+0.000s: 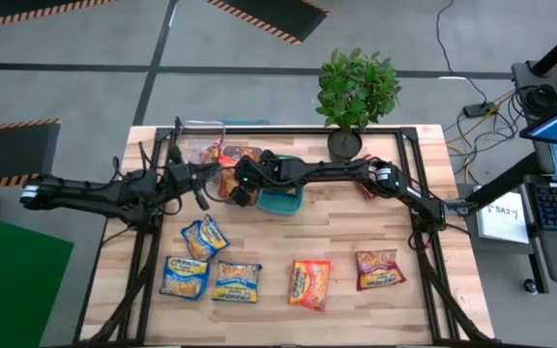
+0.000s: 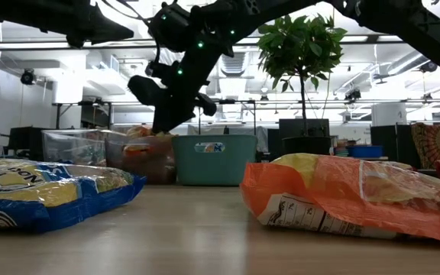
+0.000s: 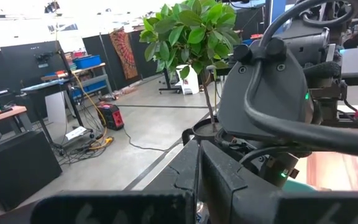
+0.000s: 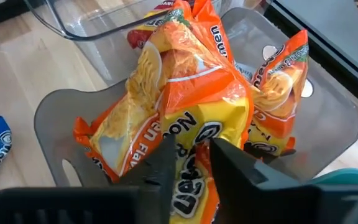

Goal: Sort Maruchan noodles
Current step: Put the orange noodle pack into the black bin

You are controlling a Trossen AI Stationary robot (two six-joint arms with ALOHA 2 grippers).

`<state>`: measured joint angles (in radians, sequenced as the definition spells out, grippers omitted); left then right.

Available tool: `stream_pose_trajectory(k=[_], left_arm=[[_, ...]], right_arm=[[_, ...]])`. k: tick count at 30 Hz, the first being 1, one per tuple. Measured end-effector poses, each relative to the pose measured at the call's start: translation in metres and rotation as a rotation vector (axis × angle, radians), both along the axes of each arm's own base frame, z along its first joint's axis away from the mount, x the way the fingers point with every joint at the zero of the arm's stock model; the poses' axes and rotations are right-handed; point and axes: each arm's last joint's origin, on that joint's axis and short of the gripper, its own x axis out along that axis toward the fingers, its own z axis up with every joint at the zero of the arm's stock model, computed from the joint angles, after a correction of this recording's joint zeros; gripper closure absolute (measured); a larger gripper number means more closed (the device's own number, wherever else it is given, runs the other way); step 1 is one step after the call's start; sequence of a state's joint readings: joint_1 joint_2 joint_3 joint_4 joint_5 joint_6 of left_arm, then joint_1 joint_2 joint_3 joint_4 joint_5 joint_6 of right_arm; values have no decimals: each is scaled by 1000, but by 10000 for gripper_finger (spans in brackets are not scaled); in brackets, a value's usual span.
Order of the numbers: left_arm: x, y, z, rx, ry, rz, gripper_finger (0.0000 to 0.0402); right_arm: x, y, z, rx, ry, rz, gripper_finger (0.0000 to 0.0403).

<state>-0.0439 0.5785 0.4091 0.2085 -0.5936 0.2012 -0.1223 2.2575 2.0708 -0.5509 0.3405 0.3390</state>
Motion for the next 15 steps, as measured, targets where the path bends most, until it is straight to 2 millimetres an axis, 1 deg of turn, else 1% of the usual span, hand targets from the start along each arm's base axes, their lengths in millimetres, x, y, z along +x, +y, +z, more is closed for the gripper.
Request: stream_pose_trajectory(k=[4,8,11,15], left_arm=[[0,0,0,0,-1,0,402],[0,0,0,0,-2,1,402],[0,0,0,0,-1,0,402],[0,0,0,0,-1,1,402]], right_arm=[[-4,1,10,-15,10,17,275],[-10,1,29,-31,-13,30,254],[-13,2,39,-47,-26,43,256],[-12,0,45,-69,-50,57,280]])
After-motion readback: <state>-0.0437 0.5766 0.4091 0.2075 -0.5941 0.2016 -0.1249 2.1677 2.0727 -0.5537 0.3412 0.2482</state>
